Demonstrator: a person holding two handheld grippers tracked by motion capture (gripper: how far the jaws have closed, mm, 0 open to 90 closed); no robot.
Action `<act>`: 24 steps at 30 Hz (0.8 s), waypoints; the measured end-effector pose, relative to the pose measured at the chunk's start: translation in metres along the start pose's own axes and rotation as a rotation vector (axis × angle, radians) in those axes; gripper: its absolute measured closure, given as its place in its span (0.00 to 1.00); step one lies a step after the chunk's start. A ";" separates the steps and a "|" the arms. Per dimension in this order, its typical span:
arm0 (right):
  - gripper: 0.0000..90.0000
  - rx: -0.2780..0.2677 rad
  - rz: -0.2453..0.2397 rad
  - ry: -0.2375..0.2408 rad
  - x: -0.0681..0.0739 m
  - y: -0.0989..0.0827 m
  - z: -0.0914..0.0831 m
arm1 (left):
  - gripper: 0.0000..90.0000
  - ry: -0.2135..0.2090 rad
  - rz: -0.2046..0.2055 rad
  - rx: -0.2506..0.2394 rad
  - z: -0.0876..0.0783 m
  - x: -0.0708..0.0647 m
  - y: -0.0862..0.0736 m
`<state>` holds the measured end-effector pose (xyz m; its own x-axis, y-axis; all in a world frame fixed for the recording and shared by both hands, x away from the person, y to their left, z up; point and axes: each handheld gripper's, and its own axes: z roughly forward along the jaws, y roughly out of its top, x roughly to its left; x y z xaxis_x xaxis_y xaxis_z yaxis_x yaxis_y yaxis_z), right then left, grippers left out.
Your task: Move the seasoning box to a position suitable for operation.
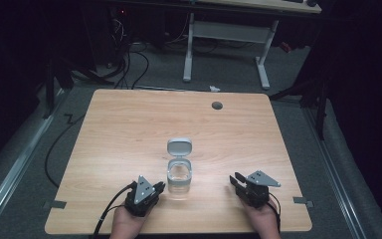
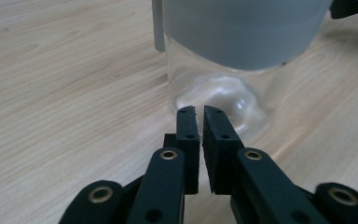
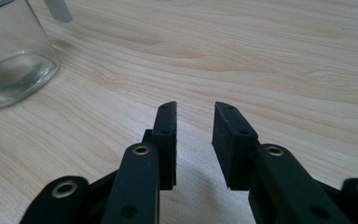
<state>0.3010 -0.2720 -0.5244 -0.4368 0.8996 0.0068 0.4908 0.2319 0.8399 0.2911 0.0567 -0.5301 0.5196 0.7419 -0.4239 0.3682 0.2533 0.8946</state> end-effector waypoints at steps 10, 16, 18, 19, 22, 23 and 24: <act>0.72 0.008 -0.027 0.021 0.007 0.000 0.004 | 0.92 -0.041 -0.053 0.016 -0.012 -0.014 -0.005; 0.72 -0.010 -0.037 0.061 0.020 0.009 0.006 | 0.92 -0.073 -0.068 0.037 -0.003 -0.025 -0.010; 0.72 -0.019 -0.038 0.075 0.026 0.015 0.008 | 0.91 -0.079 -0.074 0.037 0.000 -0.027 -0.012; 0.73 -0.018 -0.056 0.077 0.031 0.020 0.012 | 0.91 -0.085 -0.066 0.043 0.003 -0.030 -0.014; 0.74 -0.017 -0.069 0.081 0.035 0.025 0.016 | 0.91 -0.087 -0.064 0.047 0.005 -0.032 -0.015; 0.76 -0.024 -0.068 0.090 0.038 0.029 0.019 | 0.91 -0.089 -0.060 0.052 0.007 -0.032 -0.016; 0.77 -0.026 -0.062 0.094 0.039 0.032 0.021 | 0.91 -0.087 -0.056 0.052 0.008 -0.032 -0.016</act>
<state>0.3152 -0.2221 -0.5085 -0.5354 0.8446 0.0042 0.4411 0.2754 0.8541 0.2743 0.0238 -0.5323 0.5614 0.6698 -0.4860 0.4368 0.2590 0.8615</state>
